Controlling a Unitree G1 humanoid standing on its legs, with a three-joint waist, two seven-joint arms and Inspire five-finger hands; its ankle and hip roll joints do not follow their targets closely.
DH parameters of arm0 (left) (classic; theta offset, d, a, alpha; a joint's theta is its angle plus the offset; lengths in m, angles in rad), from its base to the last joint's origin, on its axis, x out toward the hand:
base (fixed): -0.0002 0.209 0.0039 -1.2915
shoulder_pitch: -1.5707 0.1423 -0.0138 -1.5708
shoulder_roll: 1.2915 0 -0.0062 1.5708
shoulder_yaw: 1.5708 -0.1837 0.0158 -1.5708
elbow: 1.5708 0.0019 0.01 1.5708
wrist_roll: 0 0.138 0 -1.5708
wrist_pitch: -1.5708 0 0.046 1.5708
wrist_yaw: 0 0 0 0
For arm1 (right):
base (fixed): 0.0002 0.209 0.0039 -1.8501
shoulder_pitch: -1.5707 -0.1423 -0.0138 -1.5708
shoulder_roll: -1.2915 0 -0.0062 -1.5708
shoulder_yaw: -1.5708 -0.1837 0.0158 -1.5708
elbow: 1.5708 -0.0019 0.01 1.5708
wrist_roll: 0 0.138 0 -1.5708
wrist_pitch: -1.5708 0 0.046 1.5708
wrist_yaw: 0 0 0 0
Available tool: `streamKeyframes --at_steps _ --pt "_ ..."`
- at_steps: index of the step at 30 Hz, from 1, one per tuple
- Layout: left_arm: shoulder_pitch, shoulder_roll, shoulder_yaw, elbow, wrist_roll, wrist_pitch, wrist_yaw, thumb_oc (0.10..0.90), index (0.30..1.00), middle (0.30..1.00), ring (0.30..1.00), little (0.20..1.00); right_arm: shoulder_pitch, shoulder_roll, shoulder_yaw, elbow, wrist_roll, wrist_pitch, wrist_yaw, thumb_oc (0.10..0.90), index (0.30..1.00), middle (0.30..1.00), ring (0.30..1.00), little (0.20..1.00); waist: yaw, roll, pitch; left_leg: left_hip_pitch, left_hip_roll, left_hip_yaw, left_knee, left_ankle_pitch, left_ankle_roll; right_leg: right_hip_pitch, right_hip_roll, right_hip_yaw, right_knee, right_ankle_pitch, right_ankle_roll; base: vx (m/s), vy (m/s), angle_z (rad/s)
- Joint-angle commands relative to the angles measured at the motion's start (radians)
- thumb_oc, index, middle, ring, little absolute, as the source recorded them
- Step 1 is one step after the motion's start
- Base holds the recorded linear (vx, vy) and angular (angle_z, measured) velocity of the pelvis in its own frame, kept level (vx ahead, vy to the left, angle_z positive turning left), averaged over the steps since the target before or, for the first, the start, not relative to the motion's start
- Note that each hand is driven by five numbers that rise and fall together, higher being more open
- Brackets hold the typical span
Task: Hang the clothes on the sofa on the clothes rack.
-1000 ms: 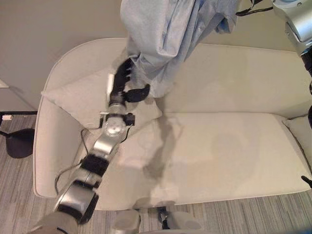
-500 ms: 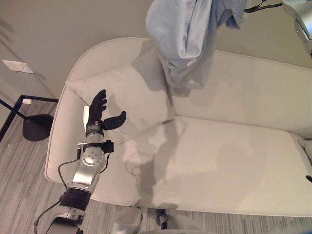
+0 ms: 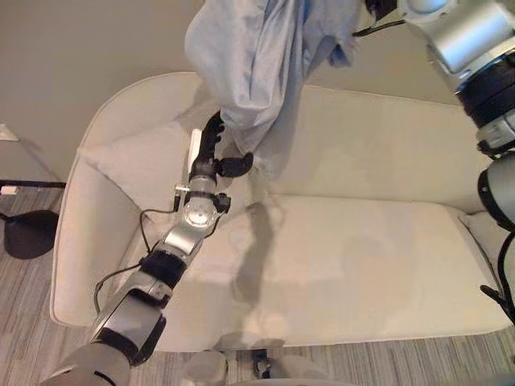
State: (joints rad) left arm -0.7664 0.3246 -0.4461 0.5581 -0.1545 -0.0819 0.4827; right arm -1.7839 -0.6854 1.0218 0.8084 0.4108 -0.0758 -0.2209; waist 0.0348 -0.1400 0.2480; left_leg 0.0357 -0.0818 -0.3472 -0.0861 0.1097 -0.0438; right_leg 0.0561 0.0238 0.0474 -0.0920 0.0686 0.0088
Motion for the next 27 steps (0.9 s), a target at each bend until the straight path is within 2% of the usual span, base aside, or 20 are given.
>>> streamKeyframes --at_steps 1,6,7,14,20,23,24,27 --pt "-0.026 -0.015 -0.068 0.083 0.065 -0.077 0.061 0.800 0.900 0.900 0.900 0.900 -0.213 0.127 0.032 0.132 0.066 -0.091 -0.080 0.400 0.300 0.300 0.300 0.300 -0.014 -0.053 -0.310 0.031 0.125 0.045 -0.001 -0.142 -0.046 0.005 -0.113 -0.004 0.005 0.011 0.083 0.01 -0.024 -0.03" --pt "-0.057 -0.057 -0.110 0.126 0.041 -0.081 0.047 0.800 0.900 0.900 0.900 0.900 -0.211 0.148 0.032 0.130 0.088 -0.103 -0.085 0.400 0.300 0.300 0.300 0.300 -0.021 -0.049 -0.309 0.034 0.126 0.047 -0.001 -0.141 -0.047 0.005 -0.111 0.002 0.005 0.011 0.083 0.00 -0.010 -0.05" --pt "-0.062 -0.069 -0.124 0.129 0.027 -0.083 0.036 0.400 0.300 0.300 0.300 0.300 -0.211 0.155 0.029 0.130 0.092 -0.104 -0.088 0.400 0.300 0.300 0.300 0.300 -0.023 -0.047 -0.309 0.034 0.126 0.047 -0.001 -0.141 -0.047 0.006 -0.110 0.003 0.005 0.010 0.082 0.00 0.000 0.00" --pt "-0.048 -0.103 -0.150 0.152 -0.058 -0.094 -0.015 0.400 0.300 0.300 0.300 0.300 -0.216 0.154 0.012 0.142 0.112 -0.097 -0.108 0.400 0.300 0.300 0.300 0.300 -0.024 -0.042 -0.306 0.032 0.129 0.042 -0.001 -0.137 -0.049 0.006 -0.107 0.004 0.005 0.006 0.079 0.00 -0.013 0.00" --pt "0.022 -0.045 -0.094 0.074 -0.132 -0.105 -0.035 0.400 0.300 0.300 0.300 0.300 -0.213 0.097 -0.001 0.110 0.119 -0.089 -0.116 0.400 0.300 0.300 0.300 0.300 -0.004 -0.022 -0.281 0.027 0.129 0.009 -0.001 -0.121 -0.055 0.008 -0.099 -0.006 0.027 -0.015 0.067 -0.01 -0.052 0.06" --pt "0.095 0.031 -0.022 -0.001 -0.147 -0.116 -0.046 0.400 0.300 0.300 0.300 0.300 -0.212 0.059 0.000 0.107 0.119 -0.085 -0.108 0.400 0.300 0.300 0.300 0.300 0.018 -0.009 -0.266 0.009 0.124 -0.030 -0.001 -0.095 -0.069 0.015 -0.090 -0.022 0.022 -0.026 0.057 -0.05 -0.088 0.19" --pt "0.148 0.092 0.052 -0.070 -0.169 -0.136 -0.040 0.400 0.300 0.300 0.300 0.300 -0.215 0.035 -0.010 0.093 0.122 -0.090 -0.100 0.400 0.300 0.300 0.300 0.300 0.054 0.001 -0.247 -0.022 0.114 -0.074 -0.001 -0.062 -0.079 0.017 -0.083 -0.039 0.016 -0.029 0.048 -0.11 -0.072 0.37" --pt "0.266 0.179 0.188 -0.245 -0.151 -0.157 -0.050 0.400 0.300 0.300 0.300 0.300 -0.212 -0.054 -0.048 -0.013 0.113 -0.115 -0.091 0.400 0.300 0.300 0.300 0.300 0.104 0.018 -0.208 -0.092 0.077 -0.132 -0.001 -0.012 -0.094 0.021 -0.091 -0.101 0.009 -0.042 0.046 -0.14 -0.004 0.49"
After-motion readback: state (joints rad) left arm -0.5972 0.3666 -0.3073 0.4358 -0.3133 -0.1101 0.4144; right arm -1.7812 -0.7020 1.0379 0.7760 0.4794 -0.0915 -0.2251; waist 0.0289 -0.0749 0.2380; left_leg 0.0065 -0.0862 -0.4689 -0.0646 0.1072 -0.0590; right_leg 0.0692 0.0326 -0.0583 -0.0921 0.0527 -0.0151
